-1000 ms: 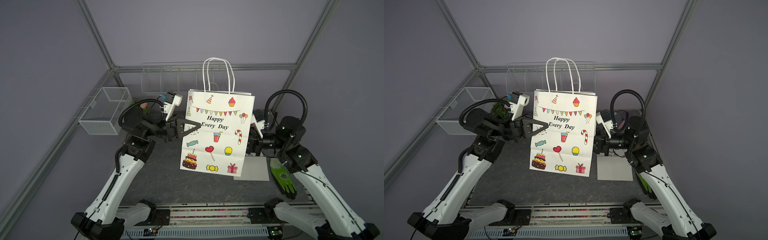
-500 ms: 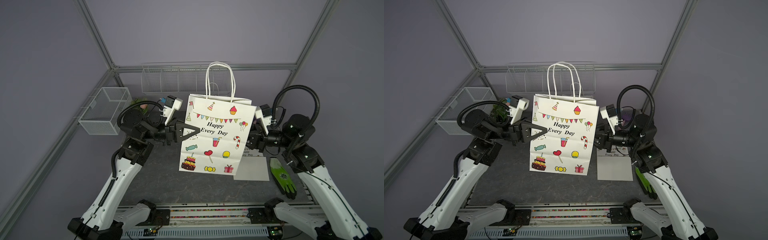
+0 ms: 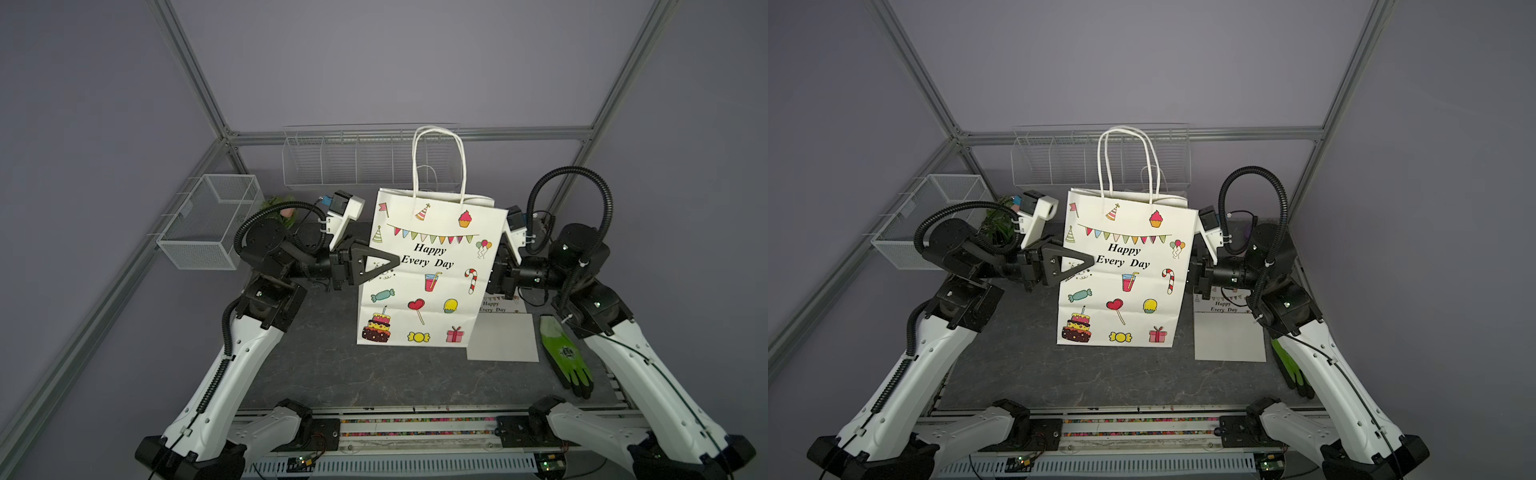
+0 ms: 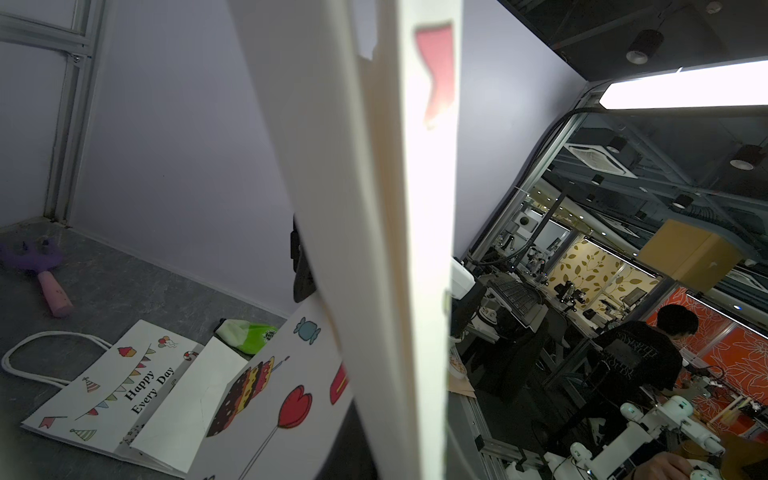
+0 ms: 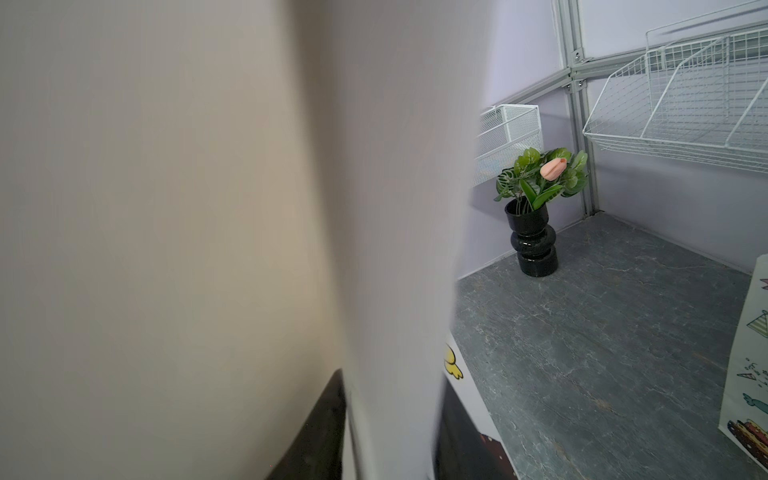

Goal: Put away the paper bag
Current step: Press the paper bag.

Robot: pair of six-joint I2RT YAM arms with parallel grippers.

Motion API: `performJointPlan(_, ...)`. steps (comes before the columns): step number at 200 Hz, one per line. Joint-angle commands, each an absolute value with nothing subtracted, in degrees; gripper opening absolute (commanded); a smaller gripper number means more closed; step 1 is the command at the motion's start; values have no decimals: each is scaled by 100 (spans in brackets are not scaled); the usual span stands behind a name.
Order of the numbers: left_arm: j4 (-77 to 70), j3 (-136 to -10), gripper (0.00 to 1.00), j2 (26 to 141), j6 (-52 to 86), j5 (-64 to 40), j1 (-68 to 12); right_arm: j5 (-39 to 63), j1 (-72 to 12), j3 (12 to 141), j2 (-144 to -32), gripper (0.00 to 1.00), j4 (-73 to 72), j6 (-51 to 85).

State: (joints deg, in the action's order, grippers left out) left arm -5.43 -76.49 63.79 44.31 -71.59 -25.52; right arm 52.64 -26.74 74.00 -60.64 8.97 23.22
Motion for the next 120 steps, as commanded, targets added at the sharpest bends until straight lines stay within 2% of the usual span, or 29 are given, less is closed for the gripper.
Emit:
performJointPlan(1,-510,-7656,14,6320,4422,-7198,-2590,4800,-2695,7639,-5848,33,1270,2001)
performJointPlan(18,-219,-7703,7,6257,4219,-7205,-2584,4725,-2531,7682,-5639,35,1557,1890)
performJointPlan(38,18,-7721,1,6199,4044,-7200,-2576,5094,-2198,7639,-5476,61,1477,2120)
performJointPlan(51,34,-7703,0,6149,4032,-7198,-2561,5481,-1966,7575,-5437,75,1233,2407)
performJointPlan(92,62,-7606,0,6022,4007,-7234,-2443,6345,-1632,7305,-5362,100,296,3155)
performJointPlan(112,60,-7565,0,5988,4008,-7259,-2366,6686,-1624,7156,-5327,90,-281,3572)
performJointPlan(120,61,-7559,0,5970,4008,-7275,-2340,6801,-1619,7108,-5285,89,-495,3723)
